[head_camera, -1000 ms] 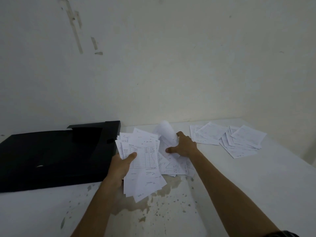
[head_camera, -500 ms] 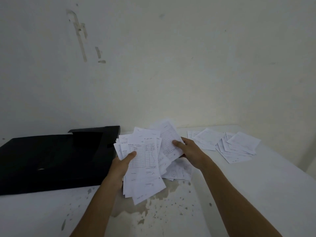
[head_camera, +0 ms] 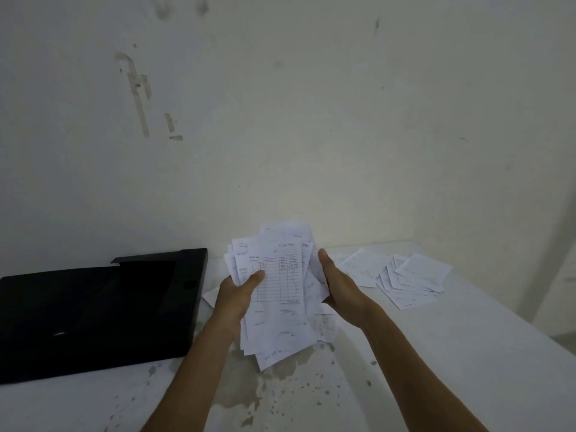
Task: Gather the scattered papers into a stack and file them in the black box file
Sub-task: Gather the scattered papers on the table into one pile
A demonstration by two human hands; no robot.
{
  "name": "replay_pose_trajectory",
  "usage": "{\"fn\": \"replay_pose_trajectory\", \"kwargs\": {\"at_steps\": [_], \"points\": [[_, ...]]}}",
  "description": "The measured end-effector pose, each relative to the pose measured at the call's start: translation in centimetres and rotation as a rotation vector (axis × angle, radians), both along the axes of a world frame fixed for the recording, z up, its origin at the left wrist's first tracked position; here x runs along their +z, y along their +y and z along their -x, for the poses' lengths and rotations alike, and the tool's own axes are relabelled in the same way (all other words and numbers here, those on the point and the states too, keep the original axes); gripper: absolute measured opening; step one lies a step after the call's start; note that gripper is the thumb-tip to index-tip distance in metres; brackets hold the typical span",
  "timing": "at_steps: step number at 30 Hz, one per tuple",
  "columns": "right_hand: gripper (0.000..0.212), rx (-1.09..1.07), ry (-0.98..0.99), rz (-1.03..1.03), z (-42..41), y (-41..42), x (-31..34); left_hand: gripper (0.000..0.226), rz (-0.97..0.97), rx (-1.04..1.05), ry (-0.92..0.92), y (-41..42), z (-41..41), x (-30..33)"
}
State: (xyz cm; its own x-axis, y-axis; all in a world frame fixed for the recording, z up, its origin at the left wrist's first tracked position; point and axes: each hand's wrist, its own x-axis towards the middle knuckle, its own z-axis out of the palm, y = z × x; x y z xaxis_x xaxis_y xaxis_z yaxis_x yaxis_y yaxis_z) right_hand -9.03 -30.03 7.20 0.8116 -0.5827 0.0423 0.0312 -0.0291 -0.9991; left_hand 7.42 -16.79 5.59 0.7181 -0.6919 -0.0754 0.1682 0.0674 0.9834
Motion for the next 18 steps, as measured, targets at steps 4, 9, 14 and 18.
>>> {"fn": "replay_pose_trajectory", "kwargs": {"at_steps": [4, 9, 14, 18], "points": [[0.04, -0.018, 0.028, 0.173, -0.7, 0.8, -0.2, 0.027, -0.015, -0.017, -0.094, -0.3, 0.7, 0.3], [0.025, -0.067, -0.039, -0.001, -1.2, 0.8, -1.6, 0.027, -0.025, -0.072, -0.018, -0.3, 1.2, 0.4], [0.038, 0.045, -0.025, -0.208, -0.3, 0.2, -2.2, 0.041, -0.078, -0.188, -0.051, -0.3, 1.5, -0.3], [0.041, -0.055, -0.098, -0.222, 0.9, -0.9, -3.2, 0.028, -0.136, -0.069, -0.215, -0.3, 0.7, -0.9]]}}
